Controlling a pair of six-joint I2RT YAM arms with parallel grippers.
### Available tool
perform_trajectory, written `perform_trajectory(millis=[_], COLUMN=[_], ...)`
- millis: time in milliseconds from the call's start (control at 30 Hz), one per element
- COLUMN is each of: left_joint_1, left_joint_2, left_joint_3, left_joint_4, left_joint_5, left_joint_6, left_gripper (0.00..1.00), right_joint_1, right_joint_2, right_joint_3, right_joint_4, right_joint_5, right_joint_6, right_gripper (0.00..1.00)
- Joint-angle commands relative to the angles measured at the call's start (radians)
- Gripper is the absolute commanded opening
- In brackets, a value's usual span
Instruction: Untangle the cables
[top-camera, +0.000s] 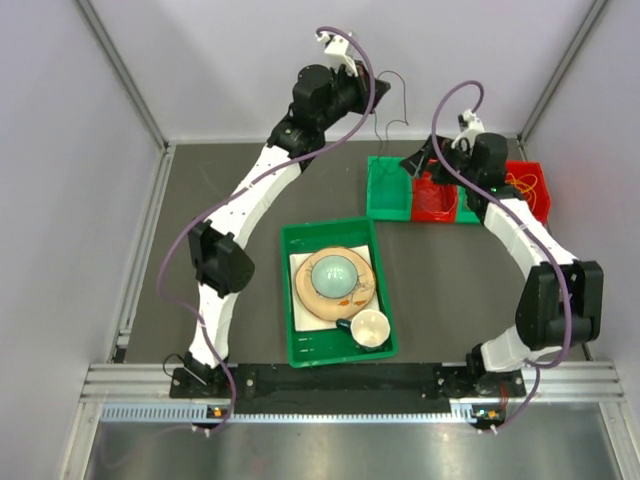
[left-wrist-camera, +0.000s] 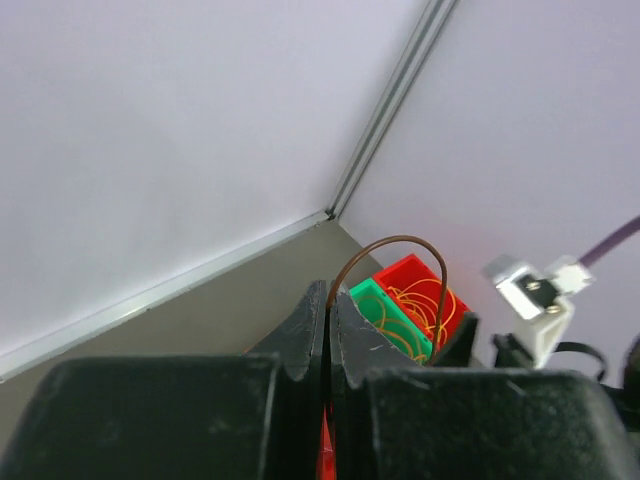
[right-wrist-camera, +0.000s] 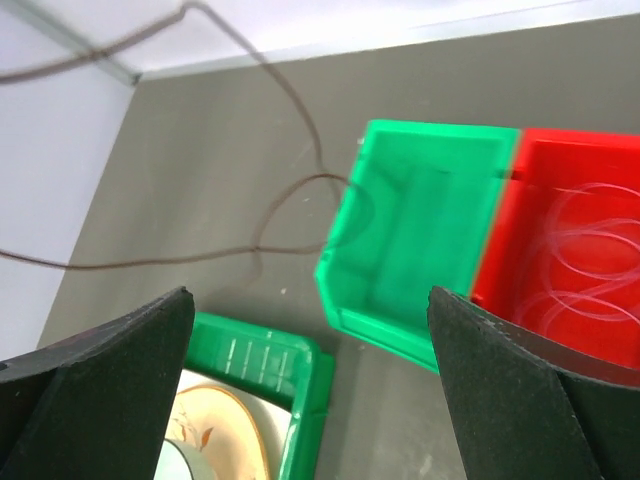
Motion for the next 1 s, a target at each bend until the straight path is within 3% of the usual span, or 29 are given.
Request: perform_trajectory(millis=[0,100,267,433,533,567,667,967], left_joint_1=[-0.003,-0.003,-0.004,-0.003,-0.003,-0.003,-0.001,0.033], left_joint_2=[-0.097,-0.112,-0.143,-0.175,-0.189,-0.192,-0.195,-0.115], left_joint_3=[0.052,0.053,0.038,0.007,-0.002,-0.012,-0.025,-0.062], left_joint_4=[-0.007,-0.007,-0.005,-0.007,-0.013,-0.016,-0.014,0.032], left_joint_5=[0.031,0.040,0.050,0.053,0.050,0.045,0.027,0.051], left_joint_6=[-0.008,-0.013,-0.019,-0.013,-0.002,0.004,0.021,-0.032], left_gripper=[0.00,0.00,0.00,0.00,0.00,0.00,0.00,0.00], right_joint_1=[0.024,0.075,0.132,0.176,0.192,0.195,0.196,0.192], right_joint_2=[0.059,0.126,0.241,0.336,0.367,0.367,0.342,0.179], right_joint_3=[0.042,0.071,0.124,0.140,0.163,0.160,0.144,0.039], right_joint_4=[0.136,0.179,0.275,0.401,0.436,0.445,0.461,0.435], right_joint_5=[-0.112,-0.113,0.025,0.192,0.245,0.254,0.282,0.332], right_joint_6=[-0.019,-0.006,0.066,0.158,0.193,0.207,0.239,0.149], right_gripper=[0.99,0.99,0.98,0.89,0.64,0.36,0.00,0.00])
